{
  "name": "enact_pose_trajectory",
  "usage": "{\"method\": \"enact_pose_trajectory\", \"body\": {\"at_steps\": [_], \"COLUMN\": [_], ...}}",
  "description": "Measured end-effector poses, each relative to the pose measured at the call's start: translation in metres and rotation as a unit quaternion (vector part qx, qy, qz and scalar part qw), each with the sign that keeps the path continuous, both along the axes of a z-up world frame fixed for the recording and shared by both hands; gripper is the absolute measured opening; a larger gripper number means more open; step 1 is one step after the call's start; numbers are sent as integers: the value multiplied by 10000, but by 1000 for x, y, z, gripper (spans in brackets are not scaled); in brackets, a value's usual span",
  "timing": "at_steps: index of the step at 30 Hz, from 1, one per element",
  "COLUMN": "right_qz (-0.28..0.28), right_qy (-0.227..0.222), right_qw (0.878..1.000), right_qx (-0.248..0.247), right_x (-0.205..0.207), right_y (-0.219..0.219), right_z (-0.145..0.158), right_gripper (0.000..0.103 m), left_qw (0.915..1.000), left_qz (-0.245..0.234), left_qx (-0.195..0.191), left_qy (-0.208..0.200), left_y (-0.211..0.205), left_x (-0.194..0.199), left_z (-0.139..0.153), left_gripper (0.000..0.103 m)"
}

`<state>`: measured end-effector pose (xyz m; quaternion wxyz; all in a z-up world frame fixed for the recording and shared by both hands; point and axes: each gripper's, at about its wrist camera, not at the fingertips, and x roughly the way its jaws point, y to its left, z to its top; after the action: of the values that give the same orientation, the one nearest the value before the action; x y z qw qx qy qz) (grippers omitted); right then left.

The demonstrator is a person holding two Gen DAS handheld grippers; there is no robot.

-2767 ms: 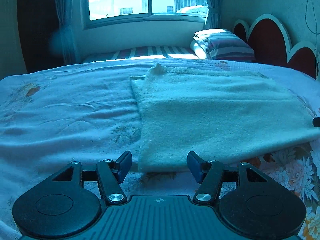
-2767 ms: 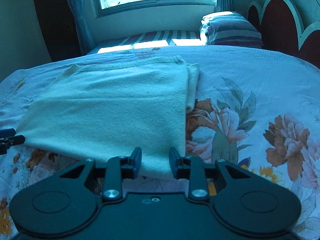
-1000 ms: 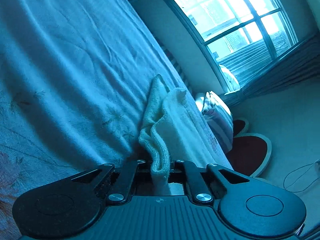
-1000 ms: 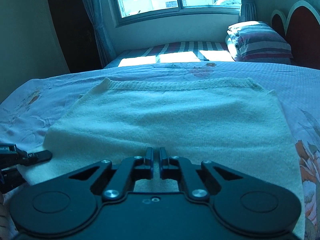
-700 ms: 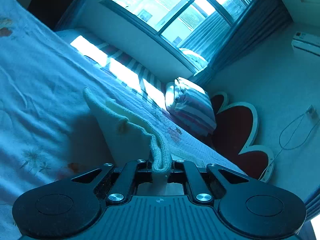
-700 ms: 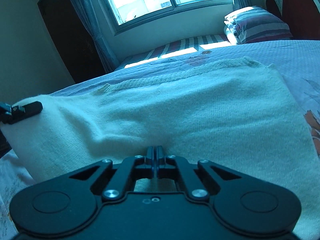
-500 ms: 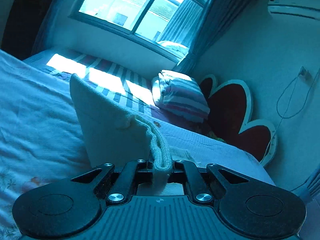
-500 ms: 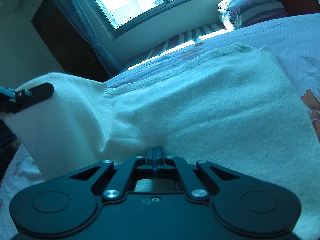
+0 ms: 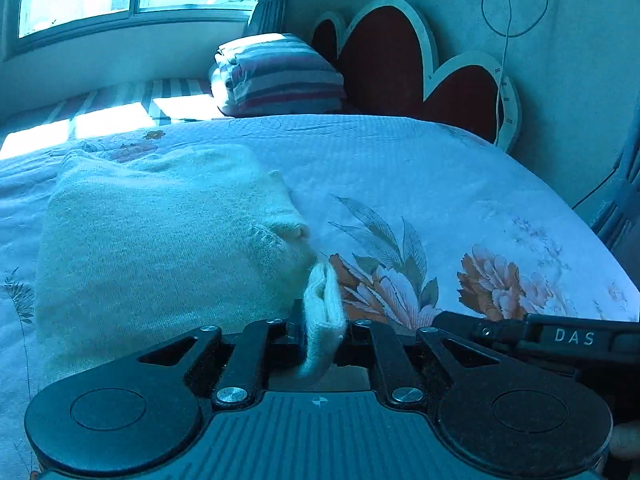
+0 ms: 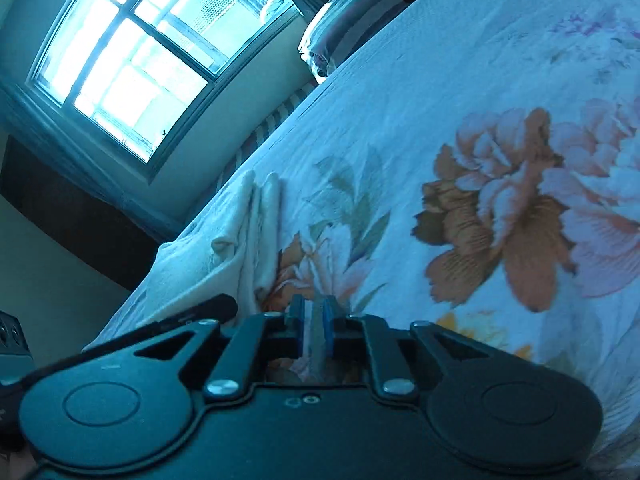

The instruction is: Fold small clothes

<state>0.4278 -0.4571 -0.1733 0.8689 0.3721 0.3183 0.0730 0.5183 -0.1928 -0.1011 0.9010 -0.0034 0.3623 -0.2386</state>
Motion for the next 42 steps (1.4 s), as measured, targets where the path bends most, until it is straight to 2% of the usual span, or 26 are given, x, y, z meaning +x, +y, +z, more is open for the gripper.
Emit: {"method": "enact_pose_trajectory", "body": {"at_steps": [1, 3, 5, 9, 12, 15, 18, 20, 21, 22, 24, 25, 26, 27, 28, 32, 34, 36, 38, 39, 42], "right_qz": [-52, -106, -70, 225, 480, 658, 679, 654, 645, 631, 589, 565, 567, 584, 615, 606, 538, 400, 281, 244, 179], "right_qy": [-51, -132, -175, -229, -182, -53, 31, 23, 57, 171, 234, 217, 202, 198, 179, -58, -98, -6, 372, 486, 454], "right_qw": [10000, 9999, 9998, 9994, 9984, 9975, 9971, 9975, 9977, 9978, 9980, 9981, 9981, 9979, 9977, 9980, 9984, 9990, 9988, 9984, 9988], "right_qx": [-44, -1, 88, 144, 222, 265, 353, 276, 199, 71, -69, -119, -159, -185, -219, -150, -133, -216, -144, -146, -18], "right_x": [-5, -12, -15, -9, -10, -8, 1, 2, 4, 4, 6, 5, 5, 5, 7, -7, -20, -30, -27, -26, -28], "right_y": [-7, -15, -15, 5, 17, 30, 39, 45, 50, 56, 62, 64, 67, 69, 74, 84, 88, 89, 85, 84, 78], "right_z": [2, 5, 8, 21, 25, 22, 19, 20, 21, 22, 24, 26, 29, 31, 32, 48, 51, 42, 21, 12, 5], "right_gripper": [20, 20, 23, 30, 46, 46, 41, 39, 37, 29, 21, 12, 11, 11, 10, 9, 8, 7, 7, 2, 2], "left_qw": [9998, 9987, 9981, 9962, 9934, 9925, 9929, 9918, 9906, 9890, 9881, 9876, 9870, 9848, 9816, 9746, 9769, 9781, 9805, 9815, 9834], "left_qz": [-135, -201, -223, 435, 1032, 1203, 1171, 1251, 1359, 1475, 1534, 1567, 1589, 1639, 1727, 1999, 1939, 1906, 1804, 1765, 1664], "left_qx": [-146, -438, -473, -620, -278, -84, 142, 263, 112, -19, -24, -24, -245, -582, -817, -960, -886, -835, -780, -741, -727], "left_qy": [-13, -188, -320, -431, -419, -188, -121, -63, -71, -68, -83, -73, -41, -2, 9, -326, -179, 28, 18, 31, 71], "left_y": [1, 5, 4, 49, 99, 125, 124, 121, 124, 127, 130, 130, 134, 141, 146, 156, 157, 161, 161, 161, 162], "left_x": [-5, -18, -30, -59, -82, -93, -90, -82, -80, -78, -74, -70, -69, -69, -70, -82, -82, -79, -79, -78, -78], "left_z": [4, 11, 17, 22, 6, -9, -24, -32, -32, -32, -34, -36, -36, -36, -36, -33, -38, -49, -52, -51, -47], "left_gripper": [70, 88, 88, 88, 87, 86, 86, 78, 77, 77, 74, 69, 58, 41, 35, 35, 35, 35, 35, 35, 35]}}
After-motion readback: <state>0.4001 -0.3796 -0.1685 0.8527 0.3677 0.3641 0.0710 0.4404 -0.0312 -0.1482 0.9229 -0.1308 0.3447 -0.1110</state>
